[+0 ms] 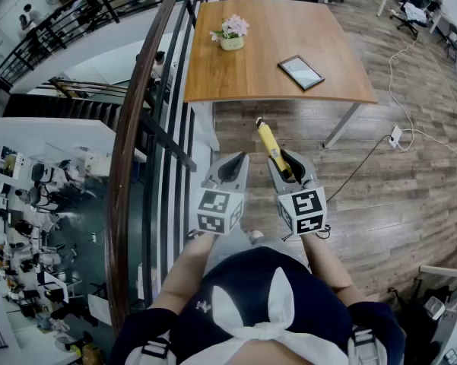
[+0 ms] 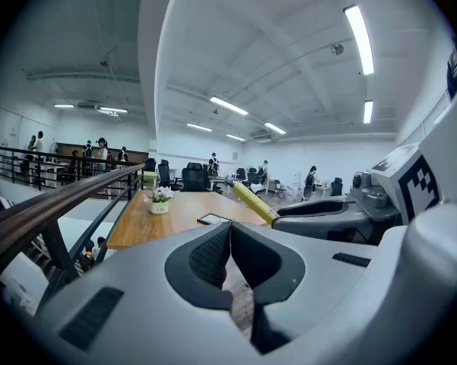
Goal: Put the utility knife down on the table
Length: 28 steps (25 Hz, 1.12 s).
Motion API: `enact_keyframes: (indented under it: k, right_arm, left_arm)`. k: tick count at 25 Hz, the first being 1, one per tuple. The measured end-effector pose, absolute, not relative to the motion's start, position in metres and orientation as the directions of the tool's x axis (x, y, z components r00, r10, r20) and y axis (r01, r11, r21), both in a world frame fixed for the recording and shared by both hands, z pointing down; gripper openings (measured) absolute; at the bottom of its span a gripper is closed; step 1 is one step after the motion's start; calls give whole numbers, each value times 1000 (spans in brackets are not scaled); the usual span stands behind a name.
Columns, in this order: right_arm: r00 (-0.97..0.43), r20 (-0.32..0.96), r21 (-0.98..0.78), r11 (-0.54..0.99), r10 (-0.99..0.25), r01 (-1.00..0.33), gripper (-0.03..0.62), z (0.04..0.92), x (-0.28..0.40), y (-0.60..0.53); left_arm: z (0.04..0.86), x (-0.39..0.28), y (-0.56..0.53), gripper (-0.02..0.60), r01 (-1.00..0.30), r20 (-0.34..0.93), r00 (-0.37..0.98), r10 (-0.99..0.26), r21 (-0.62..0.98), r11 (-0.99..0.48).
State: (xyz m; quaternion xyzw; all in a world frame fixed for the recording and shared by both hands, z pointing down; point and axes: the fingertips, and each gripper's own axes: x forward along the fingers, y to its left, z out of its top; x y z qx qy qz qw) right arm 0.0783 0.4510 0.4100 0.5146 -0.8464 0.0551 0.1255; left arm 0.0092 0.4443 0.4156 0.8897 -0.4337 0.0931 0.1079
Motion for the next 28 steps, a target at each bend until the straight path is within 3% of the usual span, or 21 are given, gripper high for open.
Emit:
enact_keyframes:
  k: [28]
  right_arm:
    - [-423, 277, -1, 440, -863, -898, 126, 418, 97, 388]
  left_arm:
    - [433, 25, 385, 18, -785, 294, 613, -733, 127, -606]
